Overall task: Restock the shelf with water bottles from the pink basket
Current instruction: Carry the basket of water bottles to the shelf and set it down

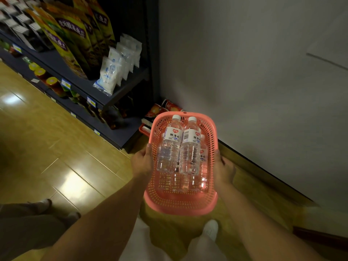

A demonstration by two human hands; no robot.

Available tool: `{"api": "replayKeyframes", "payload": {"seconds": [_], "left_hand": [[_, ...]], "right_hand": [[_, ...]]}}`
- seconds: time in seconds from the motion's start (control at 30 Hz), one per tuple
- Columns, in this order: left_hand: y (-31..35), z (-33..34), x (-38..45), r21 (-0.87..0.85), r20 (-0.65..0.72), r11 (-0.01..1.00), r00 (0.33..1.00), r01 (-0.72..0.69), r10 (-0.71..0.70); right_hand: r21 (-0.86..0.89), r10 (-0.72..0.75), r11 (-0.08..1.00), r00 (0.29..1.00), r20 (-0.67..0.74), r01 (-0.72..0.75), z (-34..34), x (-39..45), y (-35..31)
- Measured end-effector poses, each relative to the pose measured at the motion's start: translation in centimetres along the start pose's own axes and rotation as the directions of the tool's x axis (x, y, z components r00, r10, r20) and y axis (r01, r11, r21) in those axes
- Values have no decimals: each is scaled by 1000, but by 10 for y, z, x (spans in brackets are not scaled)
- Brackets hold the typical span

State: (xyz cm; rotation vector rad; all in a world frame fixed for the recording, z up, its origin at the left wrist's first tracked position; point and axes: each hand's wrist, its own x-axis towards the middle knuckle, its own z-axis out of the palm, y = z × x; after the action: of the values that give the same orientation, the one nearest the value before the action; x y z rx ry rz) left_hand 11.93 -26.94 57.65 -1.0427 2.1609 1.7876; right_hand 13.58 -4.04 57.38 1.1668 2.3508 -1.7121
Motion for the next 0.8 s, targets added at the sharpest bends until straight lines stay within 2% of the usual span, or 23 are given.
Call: {"api": "replayKeyframes", "payload": {"seconds": [0.8], "left_hand": [[1, -17, 3, 0, -8, 999, 999, -36, 36]], "right_hand": [[-3, 19, 1000, 999, 28, -19, 14, -3, -1]]}}
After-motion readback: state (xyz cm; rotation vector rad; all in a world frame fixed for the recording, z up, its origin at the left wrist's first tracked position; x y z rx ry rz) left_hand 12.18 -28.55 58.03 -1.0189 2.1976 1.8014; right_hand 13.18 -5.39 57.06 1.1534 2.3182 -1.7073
